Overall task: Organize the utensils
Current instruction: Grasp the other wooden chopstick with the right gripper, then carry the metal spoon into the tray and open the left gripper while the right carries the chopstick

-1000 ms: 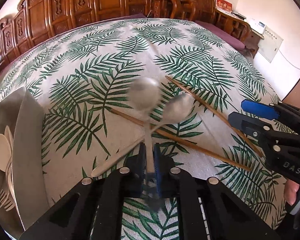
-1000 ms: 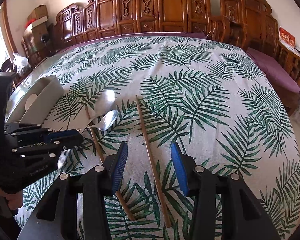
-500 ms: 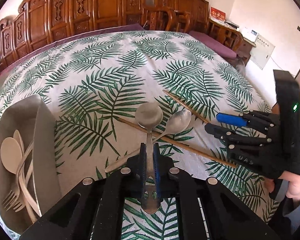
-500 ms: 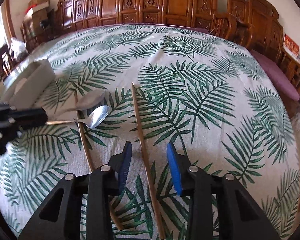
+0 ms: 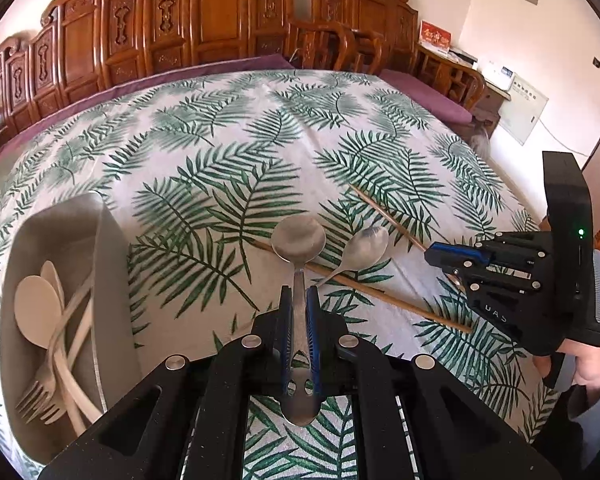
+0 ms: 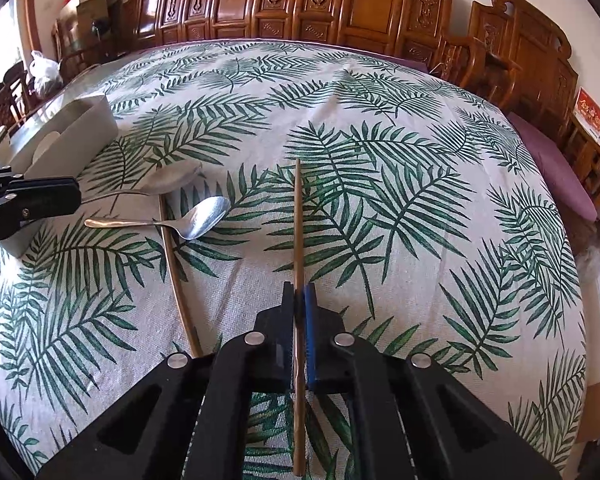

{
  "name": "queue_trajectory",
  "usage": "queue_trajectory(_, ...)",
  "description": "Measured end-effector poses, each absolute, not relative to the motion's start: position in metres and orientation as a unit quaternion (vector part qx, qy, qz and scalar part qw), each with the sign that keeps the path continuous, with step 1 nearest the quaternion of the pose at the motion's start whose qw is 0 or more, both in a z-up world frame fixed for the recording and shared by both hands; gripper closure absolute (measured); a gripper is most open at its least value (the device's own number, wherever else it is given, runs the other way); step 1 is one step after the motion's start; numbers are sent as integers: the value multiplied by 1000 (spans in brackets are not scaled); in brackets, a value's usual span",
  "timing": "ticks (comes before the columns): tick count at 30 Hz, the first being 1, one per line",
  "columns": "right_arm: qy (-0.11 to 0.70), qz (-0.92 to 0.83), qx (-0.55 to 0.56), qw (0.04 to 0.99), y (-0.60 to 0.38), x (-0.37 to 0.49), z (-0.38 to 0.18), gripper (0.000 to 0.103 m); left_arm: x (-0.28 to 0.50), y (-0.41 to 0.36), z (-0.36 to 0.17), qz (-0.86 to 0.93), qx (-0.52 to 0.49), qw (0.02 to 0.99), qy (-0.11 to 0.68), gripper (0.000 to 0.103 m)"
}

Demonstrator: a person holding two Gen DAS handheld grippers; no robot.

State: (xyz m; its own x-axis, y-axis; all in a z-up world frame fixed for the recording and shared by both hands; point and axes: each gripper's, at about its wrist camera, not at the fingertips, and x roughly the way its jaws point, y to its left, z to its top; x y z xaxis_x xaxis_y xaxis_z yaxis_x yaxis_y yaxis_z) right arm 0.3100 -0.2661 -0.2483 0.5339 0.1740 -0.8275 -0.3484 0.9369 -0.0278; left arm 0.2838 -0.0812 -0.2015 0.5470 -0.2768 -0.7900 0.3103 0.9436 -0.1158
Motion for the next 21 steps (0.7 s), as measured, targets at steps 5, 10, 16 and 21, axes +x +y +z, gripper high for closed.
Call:
queue_trajectory(5, 441, 156, -85, 880, -264, 306, -234, 97, 275, -73, -185, -164, 18, 889, 427, 97)
queue_trajectory(10, 420, 168, -94, 887, -249, 296, -218, 97, 263, -62, -167, -156, 21, 899, 408, 97)
queue_trajectory(16, 405, 186, -86, 891, -234, 280, -205, 97, 250, -36, -146, -137, 11, 912, 387, 97)
queue_trajectory(21, 393, 206, -77, 893, -221, 266, -194, 97, 243, -9, -137, -119, -1, 918, 377, 97)
